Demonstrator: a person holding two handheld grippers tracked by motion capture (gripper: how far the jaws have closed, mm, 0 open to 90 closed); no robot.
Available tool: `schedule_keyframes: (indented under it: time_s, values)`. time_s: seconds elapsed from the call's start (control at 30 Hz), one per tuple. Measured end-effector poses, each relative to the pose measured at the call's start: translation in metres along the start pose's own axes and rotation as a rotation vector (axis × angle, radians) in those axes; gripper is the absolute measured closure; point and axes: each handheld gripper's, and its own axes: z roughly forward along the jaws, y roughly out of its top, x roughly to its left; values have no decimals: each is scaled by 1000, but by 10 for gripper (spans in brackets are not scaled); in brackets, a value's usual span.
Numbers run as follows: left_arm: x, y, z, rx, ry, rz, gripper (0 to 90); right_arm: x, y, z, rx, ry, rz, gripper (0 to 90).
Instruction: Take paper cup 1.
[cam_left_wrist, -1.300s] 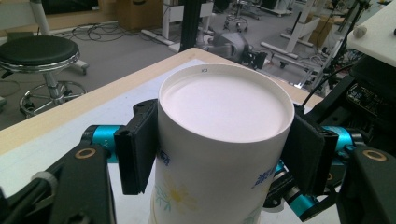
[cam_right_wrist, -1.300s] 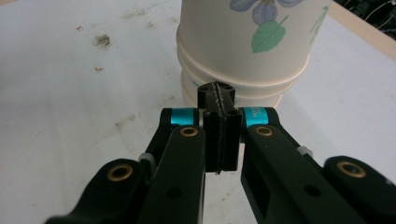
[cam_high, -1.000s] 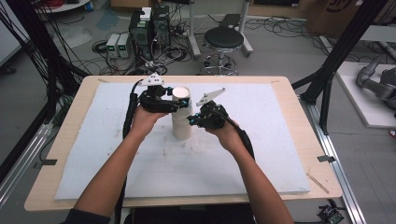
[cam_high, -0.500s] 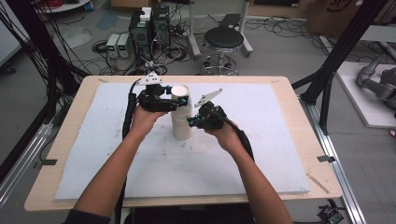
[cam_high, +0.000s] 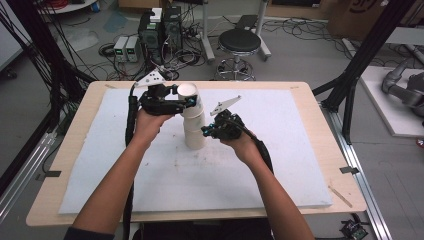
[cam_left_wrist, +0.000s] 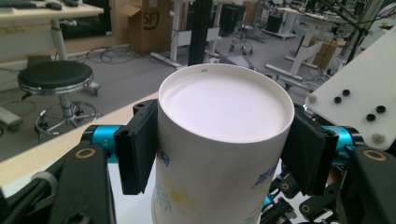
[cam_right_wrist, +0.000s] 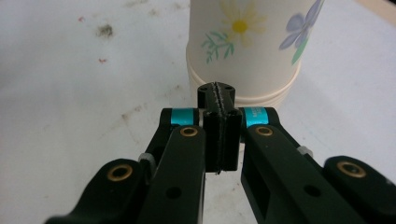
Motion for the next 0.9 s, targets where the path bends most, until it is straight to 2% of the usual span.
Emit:
schedule_keyframes:
  time_s: [0.03, 0.2, 0.33, 0.5, 0.7, 0.8, 0.9]
  values:
    - [0, 3, -2, -9, 2, -1, 336, 1, -1, -3, -10, 0, 2, 900]
    - [1, 19, -16, -61, 28, 4, 337, 0, -12, -21, -68, -5, 20, 732]
    - [3, 26, -31, -102, 48, -22, 339, -1, -25, -36, -136, -25, 46, 454]
    - [6, 28, -47, -106, 59, -18, 340, -3, -42, -51, -162, -20, 74, 285]
    - [7, 25, -60, -95, 60, -18, 340, -2, -57, -64, -207, -21, 93, 217]
    - [7, 23, -69, -92, 67, -14, 340, 0, -65, -68, -215, -17, 92, 215]
    - [10, 18, -82, -80, 76, -27, 341, 2, -74, -71, -217, -18, 90, 215]
